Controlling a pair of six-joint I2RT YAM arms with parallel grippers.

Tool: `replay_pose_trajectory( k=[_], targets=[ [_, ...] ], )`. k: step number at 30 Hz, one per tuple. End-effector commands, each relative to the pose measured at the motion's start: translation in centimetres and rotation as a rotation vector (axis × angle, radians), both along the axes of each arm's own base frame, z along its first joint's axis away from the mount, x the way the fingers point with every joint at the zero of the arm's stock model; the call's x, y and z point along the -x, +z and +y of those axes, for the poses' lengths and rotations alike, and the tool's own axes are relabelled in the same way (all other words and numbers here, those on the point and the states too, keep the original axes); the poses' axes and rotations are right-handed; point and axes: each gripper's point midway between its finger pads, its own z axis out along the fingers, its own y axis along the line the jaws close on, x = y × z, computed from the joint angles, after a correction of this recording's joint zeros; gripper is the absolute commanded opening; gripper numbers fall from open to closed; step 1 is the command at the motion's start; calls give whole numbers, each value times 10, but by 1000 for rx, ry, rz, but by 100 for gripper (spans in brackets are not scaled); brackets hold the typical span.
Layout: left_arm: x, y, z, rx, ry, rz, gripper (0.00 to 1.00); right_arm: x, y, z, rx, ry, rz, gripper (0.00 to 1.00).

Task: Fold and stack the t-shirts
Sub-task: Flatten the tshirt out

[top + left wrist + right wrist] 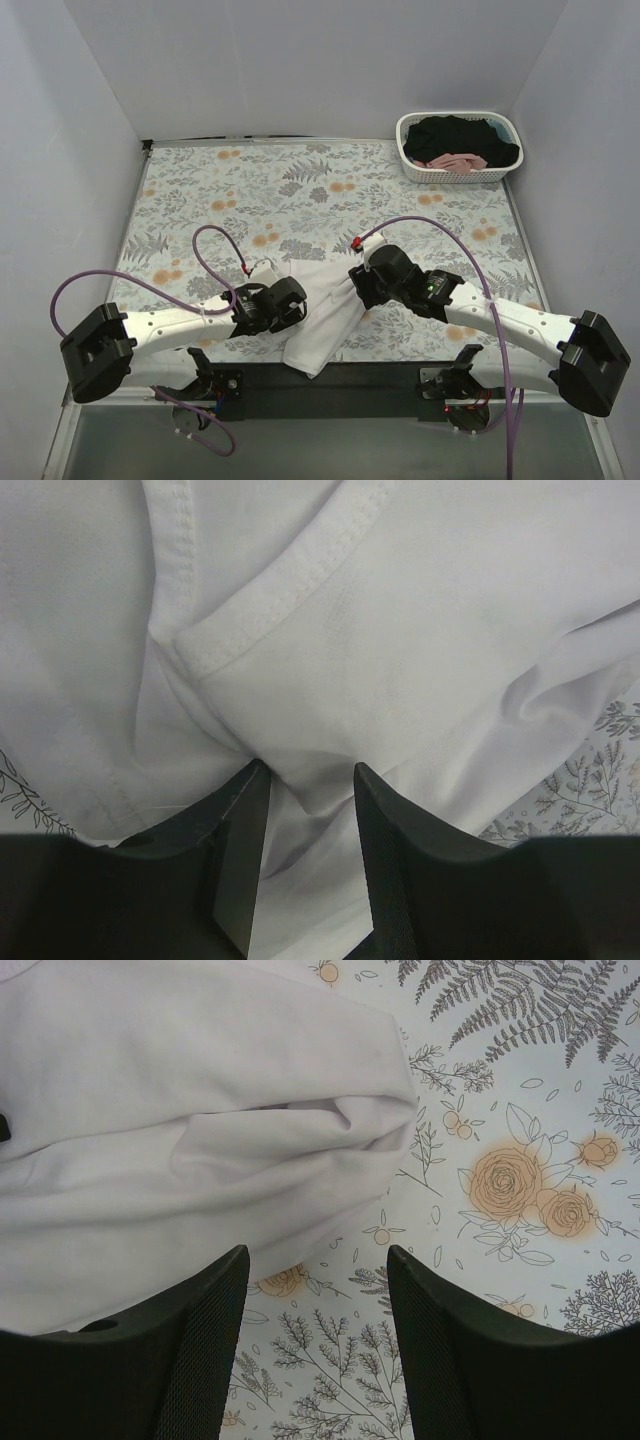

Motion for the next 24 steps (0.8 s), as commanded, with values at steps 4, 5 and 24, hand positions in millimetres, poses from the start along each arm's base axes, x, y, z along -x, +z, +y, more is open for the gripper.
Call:
replay_pose_trajectory(
  k=[4,5,24],
  targets=[
    [-27,30,-23,281,395,7,38,-2,4,-3,-8,-12,-17,64],
    [-27,30,-23,279,396,3,38,-2,4,-4,-8,-13,-16,64],
    [-38,39,-20,218,351,-73,46,1,1,-1,-10,2,1,64]
  ],
)
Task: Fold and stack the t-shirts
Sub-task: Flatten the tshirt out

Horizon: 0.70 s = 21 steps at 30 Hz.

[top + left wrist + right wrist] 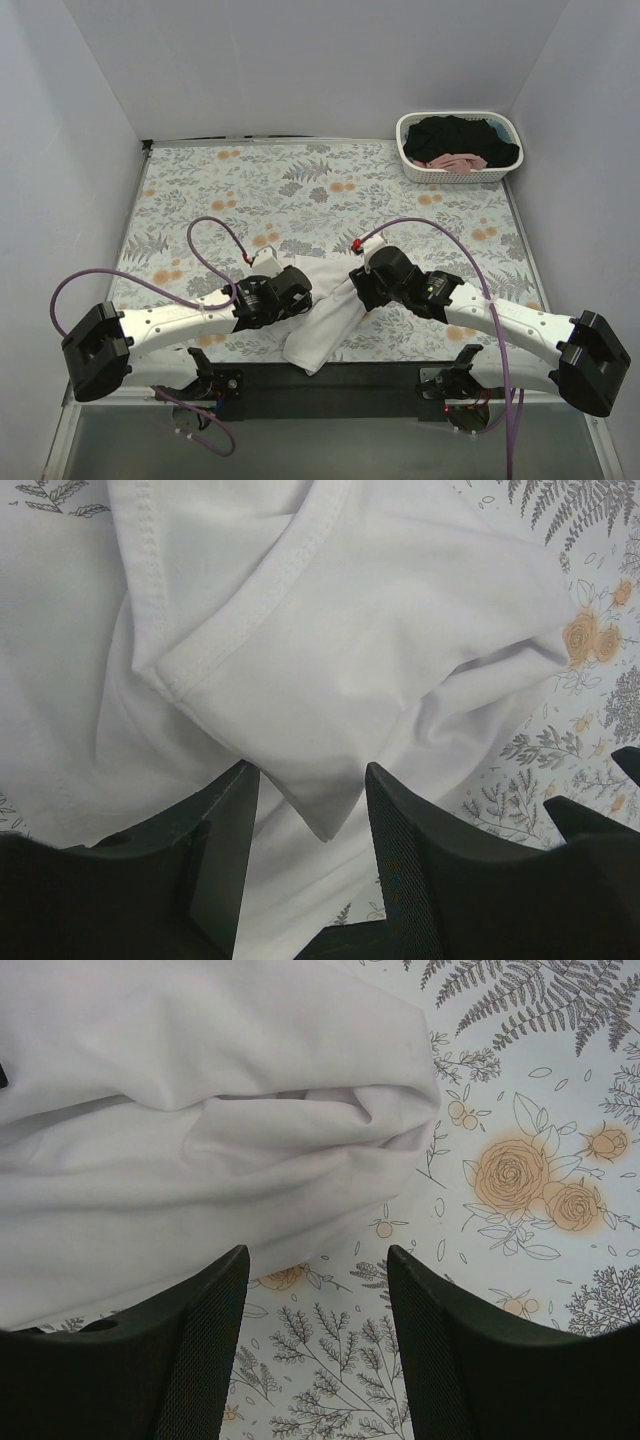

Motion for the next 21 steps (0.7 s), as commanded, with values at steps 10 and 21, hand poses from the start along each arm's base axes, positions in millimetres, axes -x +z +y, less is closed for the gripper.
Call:
replay_pose_trajectory(
  k=[10,21],
  targets=[
    [-10,-10,-11,191,285,63,35,1,2,0,-19,-4,1,64],
    [-72,77,-5,98,244,-226,0,14,1,31,-143,50,102,69]
  ],
)
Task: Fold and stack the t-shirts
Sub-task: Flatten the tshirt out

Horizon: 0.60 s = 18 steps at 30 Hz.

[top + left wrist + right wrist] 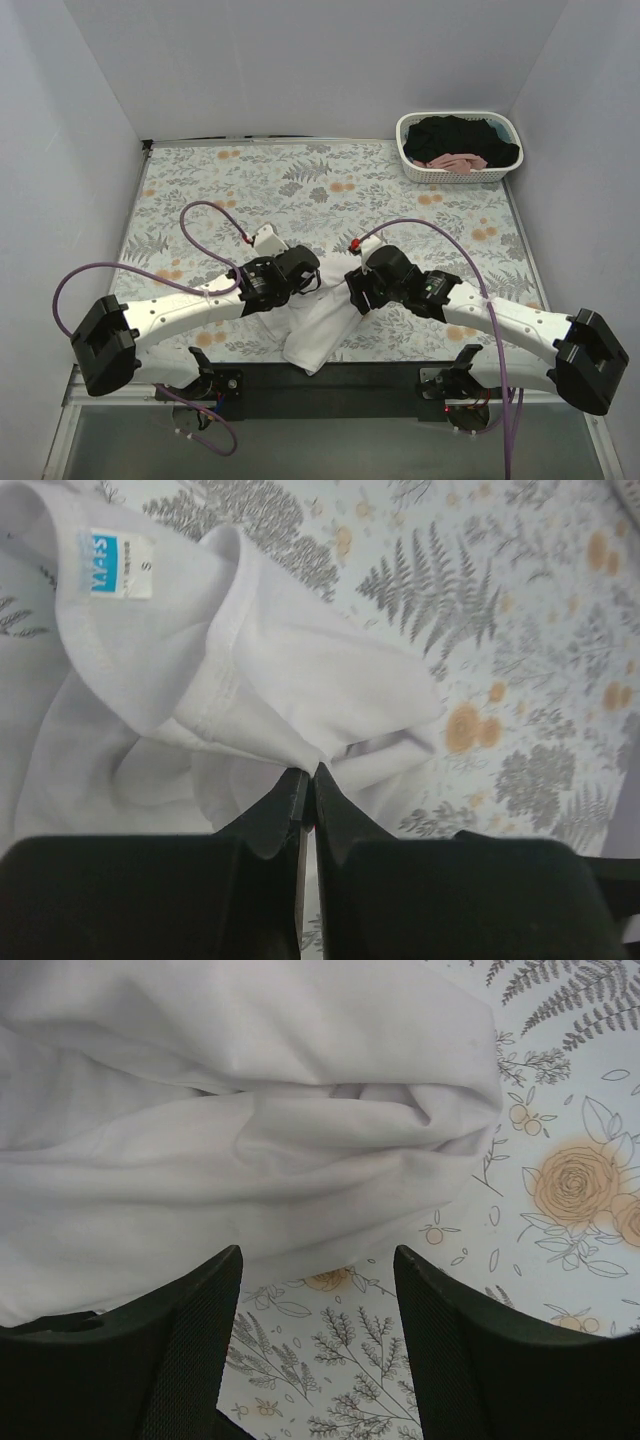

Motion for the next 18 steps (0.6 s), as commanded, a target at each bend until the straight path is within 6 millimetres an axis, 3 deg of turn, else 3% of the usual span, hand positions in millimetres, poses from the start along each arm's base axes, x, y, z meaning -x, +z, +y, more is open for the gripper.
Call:
replay_pose_trajectory(
  k=[1,7,10,13,14,15,17,18],
  targets=[
    [-32,45,12,65,142,-128,0,3,2,21,-91,10,48,69],
    [-48,71,31,16,132,-196,0,-1,-16,45,-132,-21,134,75],
    [-54,77,42,1,133,-209,0,-6,-33,49,-90,-50,169,72],
    [-63,85,58,3,149,-223,0,-18,-41,47,-44,-87,143,46],
    [-65,86,65,-21,143,-230,0,-26,-42,42,-13,-100,107,26],
    [-71,88,77,-37,167,-240,0,-34,-37,40,-1,-111,78,17],
    [-77,101,93,-84,170,-282,0,-58,-32,14,72,-178,22,1],
    [-83,107,108,-101,202,-296,0,-72,-19,7,68,-207,-9,1]
  ],
)
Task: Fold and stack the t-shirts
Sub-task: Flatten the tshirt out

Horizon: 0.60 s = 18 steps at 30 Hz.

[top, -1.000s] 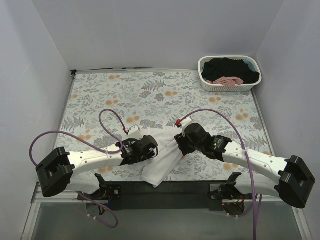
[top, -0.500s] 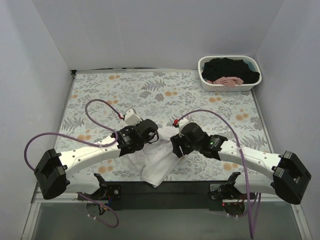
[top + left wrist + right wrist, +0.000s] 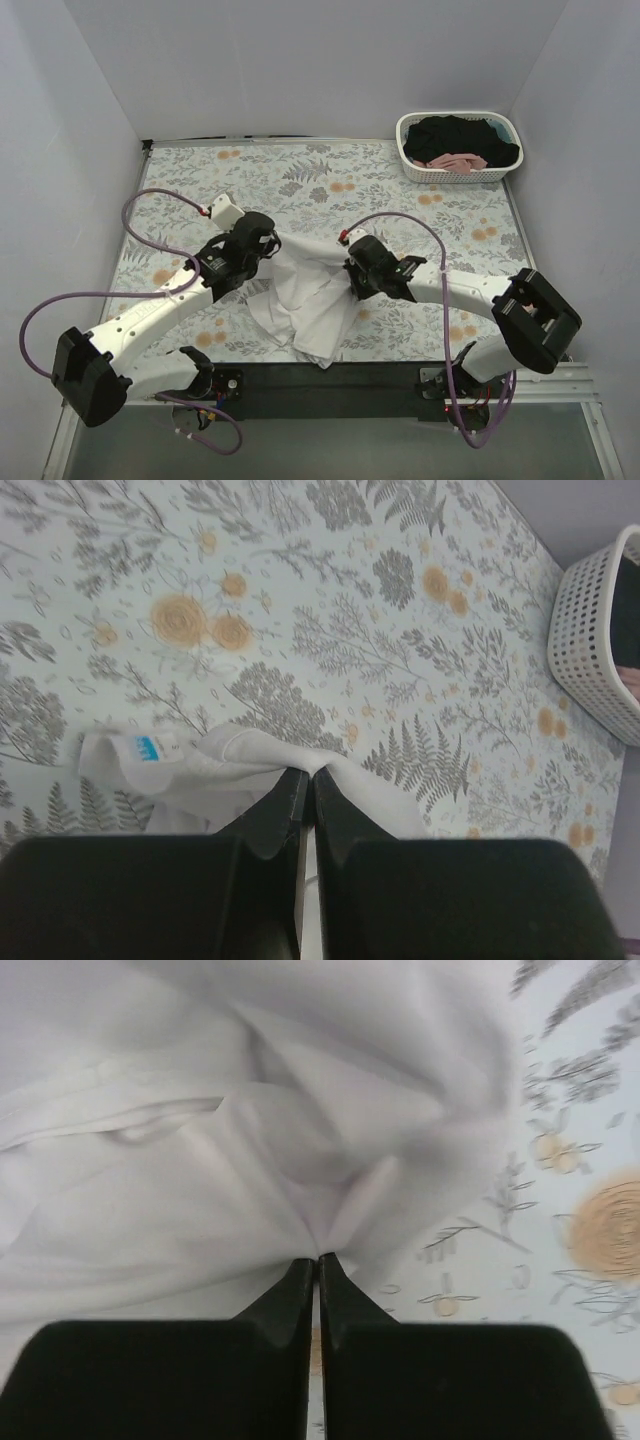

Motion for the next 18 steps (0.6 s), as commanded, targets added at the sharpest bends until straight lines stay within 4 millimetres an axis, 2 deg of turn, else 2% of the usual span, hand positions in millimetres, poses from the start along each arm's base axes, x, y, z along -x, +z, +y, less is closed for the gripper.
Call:
replay_pose_trajectory(
  k=[1,3,4,5,6,7,8,10,11,12,13,16,17,18],
  targets=[
    [-16,38,36,-87,34,-103,0,-76,45,-40,32,-186,-173,1],
    [-25,50,56,-134,52,-137,0,-100,65,-67,18,-245,-203,1],
    [-27,51,61,-147,51,-140,0,-126,82,-91,0,-335,-233,1],
    [-32,51,70,-160,65,-147,0,-133,89,-101,-6,-351,-235,6],
    [-33,49,73,-198,49,-142,0,-140,95,-110,-5,-369,-240,17],
    [-35,46,73,-207,39,-138,0,-152,114,-113,-19,-378,-271,28],
    [-38,42,74,-220,33,-136,0,-153,119,-107,-27,-348,-266,42],
    [-39,26,74,-255,7,-111,0,-144,123,-88,-69,-259,-231,52],
    [-42,25,73,-254,5,-120,0,-135,123,-76,-108,-208,-209,56],
    [-43,13,73,-273,-6,-100,0,-120,121,-57,-135,-139,-184,58],
    [-43,10,73,-274,-11,-97,0,-112,120,-50,-139,-115,-179,61],
    [-49,0,75,-284,-2,-101,0,-84,97,-39,-118,-84,-124,62],
    [-51,-3,79,-289,4,-99,0,-75,82,-44,-96,-93,-92,62],
    [-52,-7,80,-294,7,-92,0,-72,74,-52,-73,-121,-86,62]
  ],
)
